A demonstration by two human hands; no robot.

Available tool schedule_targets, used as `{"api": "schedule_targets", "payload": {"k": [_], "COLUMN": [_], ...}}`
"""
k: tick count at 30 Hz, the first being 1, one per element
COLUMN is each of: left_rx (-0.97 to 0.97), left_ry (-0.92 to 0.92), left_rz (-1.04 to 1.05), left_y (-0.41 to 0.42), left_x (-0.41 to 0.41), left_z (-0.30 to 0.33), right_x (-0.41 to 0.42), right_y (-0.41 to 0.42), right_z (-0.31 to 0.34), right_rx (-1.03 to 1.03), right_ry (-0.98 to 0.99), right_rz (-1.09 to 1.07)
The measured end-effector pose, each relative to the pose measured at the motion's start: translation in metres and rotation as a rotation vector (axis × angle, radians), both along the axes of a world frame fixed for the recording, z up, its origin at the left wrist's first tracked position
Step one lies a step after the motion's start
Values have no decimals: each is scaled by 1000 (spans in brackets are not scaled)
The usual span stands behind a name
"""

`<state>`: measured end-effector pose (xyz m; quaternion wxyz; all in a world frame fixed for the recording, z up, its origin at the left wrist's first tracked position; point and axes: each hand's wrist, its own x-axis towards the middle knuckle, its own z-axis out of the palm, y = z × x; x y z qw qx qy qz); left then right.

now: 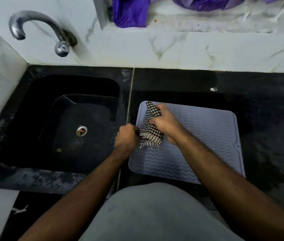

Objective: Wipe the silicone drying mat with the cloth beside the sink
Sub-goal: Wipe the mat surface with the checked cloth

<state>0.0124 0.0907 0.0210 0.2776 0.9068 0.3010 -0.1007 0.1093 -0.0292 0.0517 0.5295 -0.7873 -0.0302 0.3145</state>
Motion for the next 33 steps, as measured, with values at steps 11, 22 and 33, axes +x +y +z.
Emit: {"api": "schedule_targets", "payload": {"k": [11, 22, 33], "left_rx": [-86, 45, 215], "left_ry": [-71, -29, 141], "left_rz": [51, -46, -41], "left_y": [15, -2, -22], "left_x": [12, 21, 32], "left_z": [-16, -18, -14], "right_x": [-48, -34, -41], "right_y": [-9, 19, -4], "right_z": [-71, -60, -43], "right_rx": [-532, -489, -891], "right_ry": [-645, -496, -740], "right_rz": [358, 299, 541]}}
